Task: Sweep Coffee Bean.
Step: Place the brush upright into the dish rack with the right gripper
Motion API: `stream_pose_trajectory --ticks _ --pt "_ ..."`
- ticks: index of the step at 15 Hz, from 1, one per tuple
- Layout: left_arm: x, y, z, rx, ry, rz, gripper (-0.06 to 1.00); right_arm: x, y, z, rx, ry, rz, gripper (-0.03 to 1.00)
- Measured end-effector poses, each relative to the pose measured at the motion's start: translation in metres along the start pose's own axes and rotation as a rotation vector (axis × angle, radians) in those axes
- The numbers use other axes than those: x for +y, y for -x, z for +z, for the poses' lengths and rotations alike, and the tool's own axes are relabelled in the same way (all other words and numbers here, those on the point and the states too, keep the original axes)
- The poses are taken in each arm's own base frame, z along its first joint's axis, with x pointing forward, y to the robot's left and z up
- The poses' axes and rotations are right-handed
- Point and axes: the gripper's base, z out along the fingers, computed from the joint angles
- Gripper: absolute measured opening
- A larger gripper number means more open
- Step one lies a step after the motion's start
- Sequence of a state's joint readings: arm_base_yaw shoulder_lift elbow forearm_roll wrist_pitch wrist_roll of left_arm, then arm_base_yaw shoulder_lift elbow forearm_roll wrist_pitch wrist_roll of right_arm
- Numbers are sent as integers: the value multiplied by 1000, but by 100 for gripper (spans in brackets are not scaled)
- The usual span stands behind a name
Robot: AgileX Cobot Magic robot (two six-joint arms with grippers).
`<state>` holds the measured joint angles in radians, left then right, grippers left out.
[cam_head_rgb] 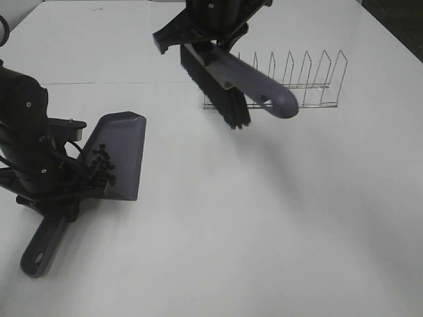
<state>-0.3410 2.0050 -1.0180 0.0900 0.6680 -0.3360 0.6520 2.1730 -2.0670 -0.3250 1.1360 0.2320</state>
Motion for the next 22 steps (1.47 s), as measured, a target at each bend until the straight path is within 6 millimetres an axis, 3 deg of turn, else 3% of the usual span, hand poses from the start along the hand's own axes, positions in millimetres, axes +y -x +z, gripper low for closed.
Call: stream_pose_trajectory --ticks 4,5,8,12,18,22 --pt "0 0 0 0 0 0 35 -63 -4 -23 37 -17 83 30" --pt "0 0 0 0 1 0 35 -100 -9 -33 41 -40 149 30" --pt "0 0 0 -1 2 -1 35 -131 -18 -31 63 -41 201 30" --pt "0 0 0 -1 2 0 35 -135 -37 -21 143 -6 201 30" --pt "0 0 0 -1 2 0 35 -122 -91 -1 271 -6 223 30" --pt "0 0 0 -1 3 1 35 -119 -94 18 201 -13 241 30"
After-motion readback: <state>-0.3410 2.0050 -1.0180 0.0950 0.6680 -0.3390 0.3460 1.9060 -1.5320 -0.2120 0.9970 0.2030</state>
